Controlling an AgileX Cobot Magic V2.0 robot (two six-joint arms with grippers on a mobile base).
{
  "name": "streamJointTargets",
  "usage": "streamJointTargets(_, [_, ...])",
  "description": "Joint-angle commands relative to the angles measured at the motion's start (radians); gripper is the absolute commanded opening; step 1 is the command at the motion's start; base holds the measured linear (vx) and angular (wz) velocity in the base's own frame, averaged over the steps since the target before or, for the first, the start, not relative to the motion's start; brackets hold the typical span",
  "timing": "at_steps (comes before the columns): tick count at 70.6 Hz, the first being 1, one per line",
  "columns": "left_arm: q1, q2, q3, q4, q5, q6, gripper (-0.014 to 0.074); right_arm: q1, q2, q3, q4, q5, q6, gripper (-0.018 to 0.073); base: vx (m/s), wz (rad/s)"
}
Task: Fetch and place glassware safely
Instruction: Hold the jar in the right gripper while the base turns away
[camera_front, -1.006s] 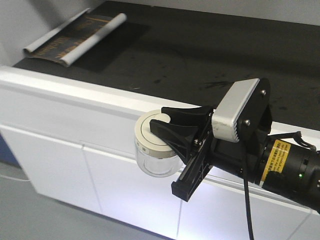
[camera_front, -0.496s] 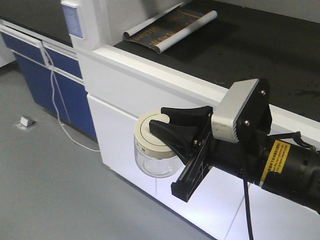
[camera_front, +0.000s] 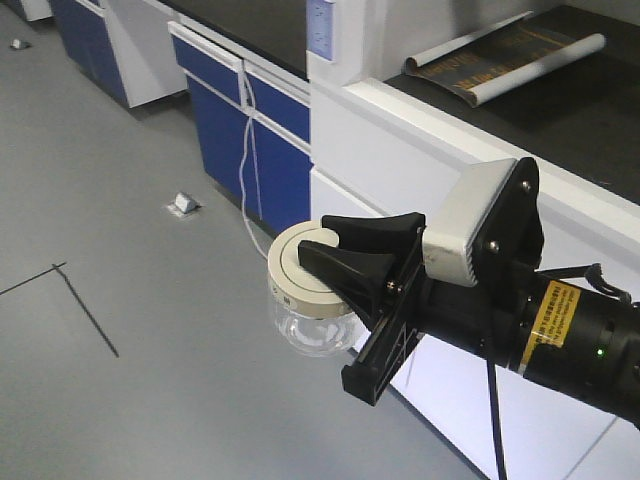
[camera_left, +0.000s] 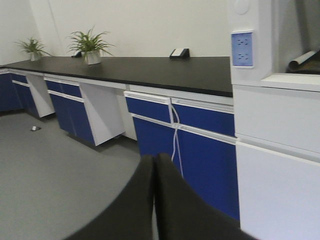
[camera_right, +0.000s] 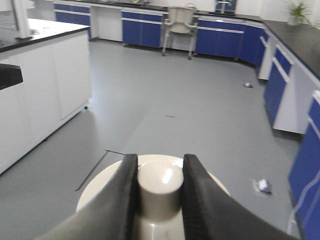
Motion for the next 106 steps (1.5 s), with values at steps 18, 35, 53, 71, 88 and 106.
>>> streamJointTargets(18, [-0.006, 0.007, -0.028, -0.010, -0.072, -0.008, -0.0007, 0.003, -0.026, -0.031, 0.027, -0.073, 0.000, -0.0001, -0.01, 0.58])
streamJointTargets(35, [-0.006, 0.007, -0.028, -0.010, -0.072, -0.008, -0.0007, 0.003, -0.026, -0.031, 0.027, -0.073, 0.000, -0.0001, 0.07, 0.76])
streamJointTargets(53, [-0.006, 0.007, -0.028, -0.010, -0.072, -0.008, -0.0007, 0.003, -0.026, -0.031, 0.027, -0.073, 0.000, -0.0001, 0.16, 0.74])
streamJointTargets(71, [-0.006, 0.007, -0.028, -0.010, -0.072, -0.008, -0.0007, 0.003, -0.026, -0.031, 0.027, -0.073, 0.000, -0.0001, 0.23, 0.46])
streamJointTargets(88, [-0.006, 0.007, -0.028, -0.010, -0.072, -0.008, -0.0007, 0.003, -0.026, -0.031, 0.027, -0.073, 0.000, -0.0001, 0.33, 0.14])
streamJointTargets(106, [-0.006, 0.007, -0.028, -0.010, -0.072, -0.008, -0.0007, 0.003, -0.026, -0.031, 0.027, -0.073, 0.000, -0.0001, 0.43, -0.03])
